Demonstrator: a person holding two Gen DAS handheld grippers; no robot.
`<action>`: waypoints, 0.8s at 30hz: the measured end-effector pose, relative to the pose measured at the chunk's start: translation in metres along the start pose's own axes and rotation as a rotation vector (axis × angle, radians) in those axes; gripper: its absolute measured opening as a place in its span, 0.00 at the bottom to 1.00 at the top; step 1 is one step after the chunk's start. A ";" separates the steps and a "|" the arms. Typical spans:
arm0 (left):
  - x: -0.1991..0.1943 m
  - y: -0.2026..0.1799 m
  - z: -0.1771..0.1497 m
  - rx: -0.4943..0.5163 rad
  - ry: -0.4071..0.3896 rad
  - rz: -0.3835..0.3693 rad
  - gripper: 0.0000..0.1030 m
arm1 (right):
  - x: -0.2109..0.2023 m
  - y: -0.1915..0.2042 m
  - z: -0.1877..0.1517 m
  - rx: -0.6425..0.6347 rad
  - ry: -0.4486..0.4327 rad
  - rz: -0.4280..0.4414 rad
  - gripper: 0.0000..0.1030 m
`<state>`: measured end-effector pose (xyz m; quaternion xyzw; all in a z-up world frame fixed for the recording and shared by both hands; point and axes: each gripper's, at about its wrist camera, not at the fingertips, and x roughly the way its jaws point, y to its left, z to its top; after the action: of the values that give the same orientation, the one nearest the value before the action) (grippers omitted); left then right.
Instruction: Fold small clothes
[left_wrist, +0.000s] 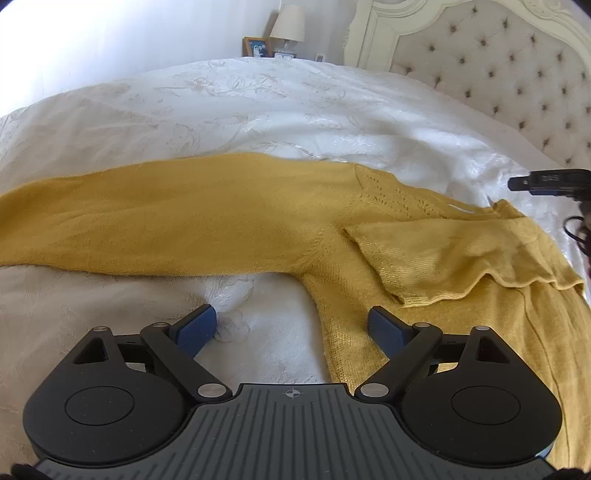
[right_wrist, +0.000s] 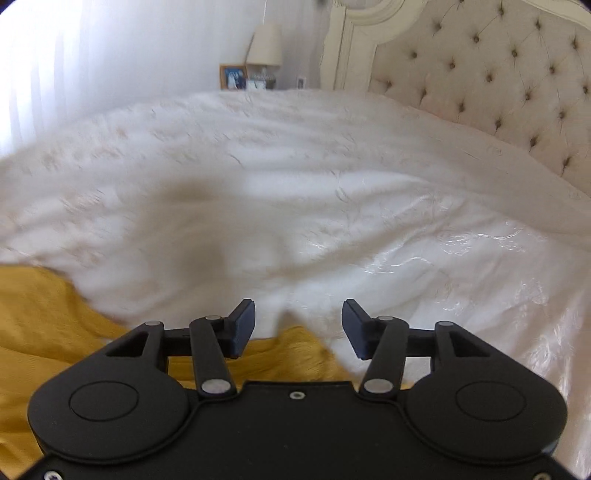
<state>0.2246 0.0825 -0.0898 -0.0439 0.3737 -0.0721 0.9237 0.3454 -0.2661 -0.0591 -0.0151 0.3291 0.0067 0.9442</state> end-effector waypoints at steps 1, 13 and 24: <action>-0.001 0.000 0.000 -0.001 0.000 0.004 0.87 | -0.011 0.008 -0.002 0.001 0.005 0.033 0.61; -0.046 0.027 0.006 -0.038 -0.142 0.187 0.87 | -0.052 0.166 -0.083 -0.141 0.111 0.254 0.61; -0.099 0.114 -0.003 0.065 -0.108 0.283 0.87 | -0.110 0.198 -0.101 -0.026 0.053 0.481 0.66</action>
<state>0.1637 0.2117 -0.0395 0.0352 0.3233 0.0494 0.9444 0.1916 -0.0721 -0.0747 0.0512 0.3478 0.2351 0.9062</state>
